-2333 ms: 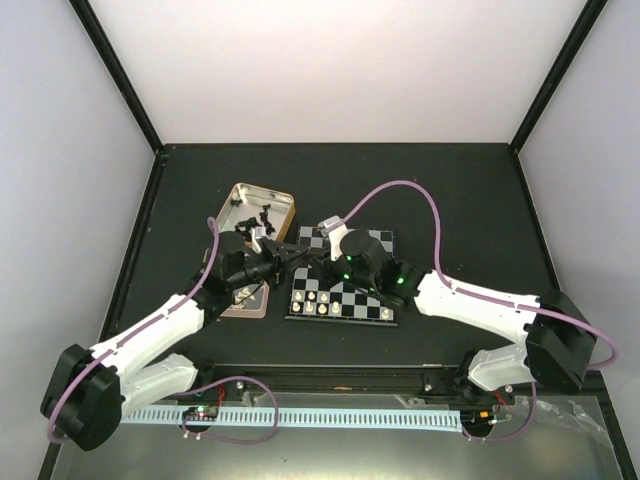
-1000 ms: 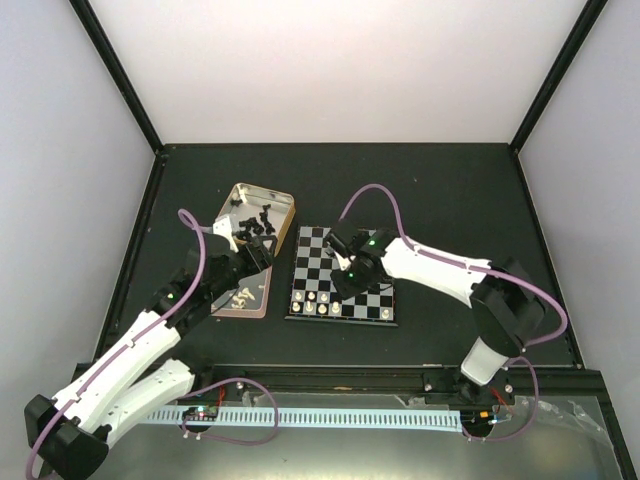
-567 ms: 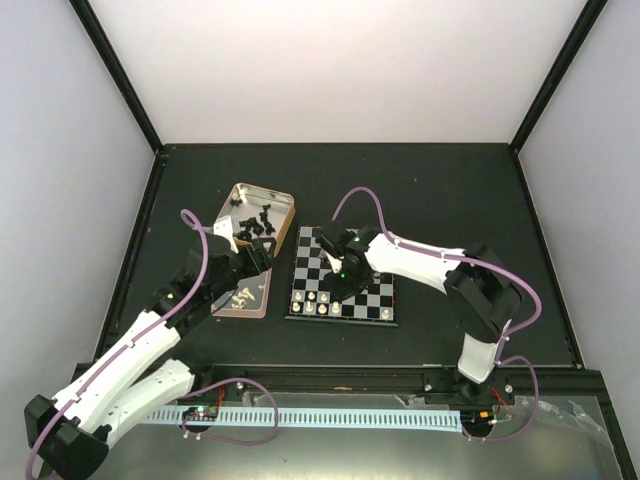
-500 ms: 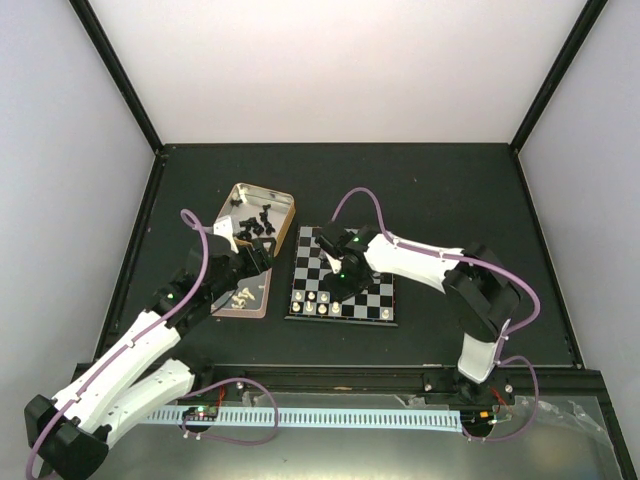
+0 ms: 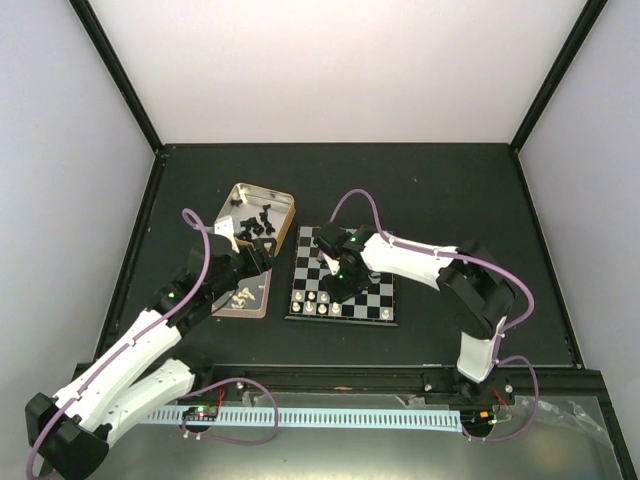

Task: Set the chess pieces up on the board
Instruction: Place the chess piece on the chessboard.

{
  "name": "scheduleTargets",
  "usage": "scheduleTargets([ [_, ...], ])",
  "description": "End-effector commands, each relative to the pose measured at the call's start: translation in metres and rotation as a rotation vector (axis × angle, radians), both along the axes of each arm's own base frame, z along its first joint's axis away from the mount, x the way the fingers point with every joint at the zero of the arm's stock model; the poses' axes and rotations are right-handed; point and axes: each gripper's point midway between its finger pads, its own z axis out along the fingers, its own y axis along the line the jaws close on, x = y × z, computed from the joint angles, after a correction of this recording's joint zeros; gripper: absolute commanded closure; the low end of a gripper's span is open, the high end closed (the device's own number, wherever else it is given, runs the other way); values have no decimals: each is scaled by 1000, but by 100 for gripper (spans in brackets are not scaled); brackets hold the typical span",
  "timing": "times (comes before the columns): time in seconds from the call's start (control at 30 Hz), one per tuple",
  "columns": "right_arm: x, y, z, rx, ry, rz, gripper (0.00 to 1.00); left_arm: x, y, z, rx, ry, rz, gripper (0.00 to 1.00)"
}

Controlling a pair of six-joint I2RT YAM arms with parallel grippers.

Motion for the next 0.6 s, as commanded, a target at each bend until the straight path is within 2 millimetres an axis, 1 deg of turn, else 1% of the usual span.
scheduleTargets([
  [0.0,-1,7,0,14,12,14,86,3,1,13,10,-27,3,24],
  [0.13,2,8,2,23,2,8,82,3,1,12,13,-23,3,24],
  [0.57,10,12,4,35,-40,-13,85,1,3,9,21,-13,9,24],
])
